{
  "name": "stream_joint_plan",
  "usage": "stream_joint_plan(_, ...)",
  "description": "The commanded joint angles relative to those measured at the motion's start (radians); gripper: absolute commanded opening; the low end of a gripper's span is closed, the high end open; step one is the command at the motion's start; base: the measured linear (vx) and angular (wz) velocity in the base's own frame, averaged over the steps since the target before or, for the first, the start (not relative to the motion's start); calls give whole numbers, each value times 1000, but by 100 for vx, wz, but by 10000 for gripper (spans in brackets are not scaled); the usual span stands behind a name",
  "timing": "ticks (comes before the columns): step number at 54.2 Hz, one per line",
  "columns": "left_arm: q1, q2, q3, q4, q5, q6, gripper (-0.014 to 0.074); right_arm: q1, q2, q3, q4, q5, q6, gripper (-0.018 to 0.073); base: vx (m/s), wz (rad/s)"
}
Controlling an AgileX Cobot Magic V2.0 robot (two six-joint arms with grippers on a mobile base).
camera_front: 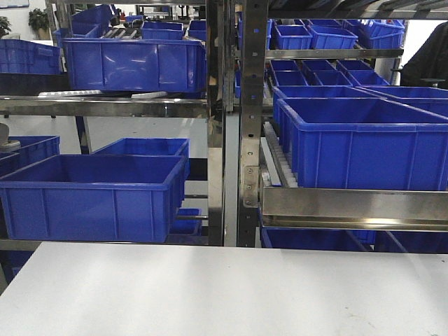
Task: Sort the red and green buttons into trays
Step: 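Close left gripper on green button and right gripper on red button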
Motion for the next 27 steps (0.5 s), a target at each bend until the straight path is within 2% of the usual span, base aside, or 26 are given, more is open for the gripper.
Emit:
stream_joint_plan(1,2,-5,-28,-76,-68,50,571,-5,12,-35,-14,-66,0,323,0,0)
stream_joint_plan(7,2,0,-28,-186,-93,164,571,-5,12,-35,-14,-66,1,323,0,0)
stream_joint_plan(17,2,41,-28,-500,-202,450,571,-5,12,-35,-14,-66,1,323,0,0)
stream_joint_plan(21,2,68,-28,-564,-251,537,571,-5,12,-35,-14,-66,1,323,0,0)
stream_joint_plan(24,2,87,-28,-600,-282,559,571,-5,12,-35,-14,-66,1,323,0,0)
stream_joint_plan(27,2,104,-28,-600,-304,554,571,-5,12,-35,-14,-66,1,323,0,0)
